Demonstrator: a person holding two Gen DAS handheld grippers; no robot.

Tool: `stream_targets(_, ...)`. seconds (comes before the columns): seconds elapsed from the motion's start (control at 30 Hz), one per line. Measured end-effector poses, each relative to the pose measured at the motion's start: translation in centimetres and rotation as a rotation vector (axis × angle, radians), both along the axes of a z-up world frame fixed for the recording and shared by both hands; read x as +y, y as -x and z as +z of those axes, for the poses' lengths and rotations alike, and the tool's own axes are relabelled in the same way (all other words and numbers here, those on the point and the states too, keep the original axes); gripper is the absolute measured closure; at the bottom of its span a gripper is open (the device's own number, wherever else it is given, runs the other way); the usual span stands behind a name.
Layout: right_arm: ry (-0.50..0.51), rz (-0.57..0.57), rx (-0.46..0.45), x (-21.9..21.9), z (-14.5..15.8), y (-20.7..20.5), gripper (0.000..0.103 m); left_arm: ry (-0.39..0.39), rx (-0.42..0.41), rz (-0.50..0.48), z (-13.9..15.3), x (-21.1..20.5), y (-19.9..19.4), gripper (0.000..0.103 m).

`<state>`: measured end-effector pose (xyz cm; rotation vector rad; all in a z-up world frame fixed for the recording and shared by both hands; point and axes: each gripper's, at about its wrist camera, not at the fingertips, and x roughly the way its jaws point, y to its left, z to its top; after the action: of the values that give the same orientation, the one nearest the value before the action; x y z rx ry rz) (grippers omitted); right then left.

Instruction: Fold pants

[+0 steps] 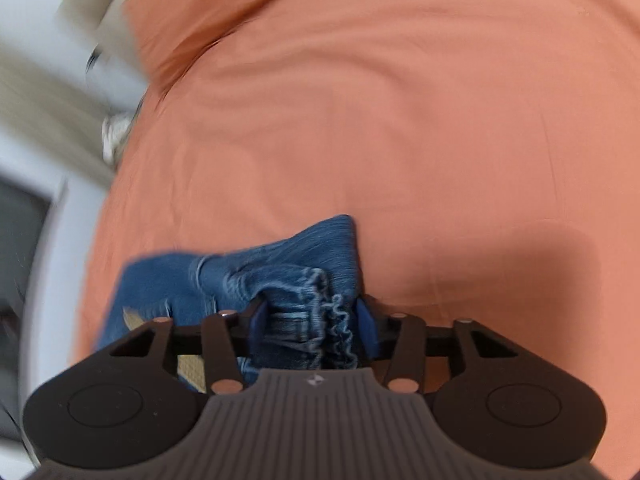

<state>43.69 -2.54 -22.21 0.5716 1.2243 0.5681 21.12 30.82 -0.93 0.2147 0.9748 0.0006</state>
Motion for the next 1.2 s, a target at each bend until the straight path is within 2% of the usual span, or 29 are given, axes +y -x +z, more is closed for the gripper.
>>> stream_targets(0.07, 0.006, -0.007, 0.030, 0.2, 0.2, -0.2, 0.056, 0.050, -0.018, -0.005, -0.1, -0.8, 0.9, 0.082)
stream_targets(0.17, 0.083, 0.028, -0.019, 1.0, 2.2, 0.5, 0.050, 0.138, -0.038, -0.016, -1.1, -2.7, 1.7, 0.082)
stream_targets(0.33, 0.222, 0.159, -0.271, 2.0, 7.6, 4.6, 0.050, 0.213, -0.022, -0.058, -4.7, -6.6, 1.8, 0.082)
stream_targets(0.43, 0.271, 0.243, -0.412, 2.1, 10.1, 8.3, 0.053, 0.223, -0.006, -0.080, -6.9, -8.7, 2.0, 0.082)
stream_targets(0.57, 0.345, 0.325, -0.577, 2.7, 11.5, 13.5, 0.056, 0.271, 0.024, -0.069, -10.1, -9.9, 2.8, 0.082)
stream_targets(0.63, 0.378, 0.356, -0.630, 2.8, 11.3, 15.6, 0.064, 0.288, 0.029, -0.054, -11.5, -10.3, 3.3, 0.082)
stream_targets(0.67, 0.394, 0.372, -0.643, 3.0, 10.9, 16.5, 0.068, 0.296, 0.034, -0.043, -12.2, -10.4, 3.5, 0.082)
stream_targets(0.73, 0.417, 0.393, -0.644, 3.2, 9.7, 17.7, 0.071, 0.295, 0.054, -0.026, -13.6, -10.7, 3.7, 0.082)
stream_targets(0.8, 0.454, 0.386, -0.630, 2.9, 8.0, 18.4, 0.068, 0.277, 0.078, 0.004, -15.2, -11.0, 3.8, 0.082)
stream_targets(0.93, 0.405, 0.324, -0.538, 1.9, 4.7, 18.1, 0.066, 0.310, 0.100, 0.097, -17.2, -10.5, 3.4, 0.083)
stream_targets(1.0, 0.391, 0.297, -0.520, 1.8, 4.5, 17.7, 0.066, 0.287, 0.100, 0.115, -16.9, -10.9, 3.3, 0.083)
stream_targets(1.1, 0.428, 0.311, -0.527, 2.4, 5.4, 17.7, 0.066, 0.236, 0.071, 0.120, -15.5, -12.0, 3.8, 0.082)
stream_targets(1.2, 0.430, 0.315, -0.549, 2.4, 7.5, 18.5, 0.064, 0.236, 0.032, 0.139, -13.4, -12.3, 5.2, 0.075)
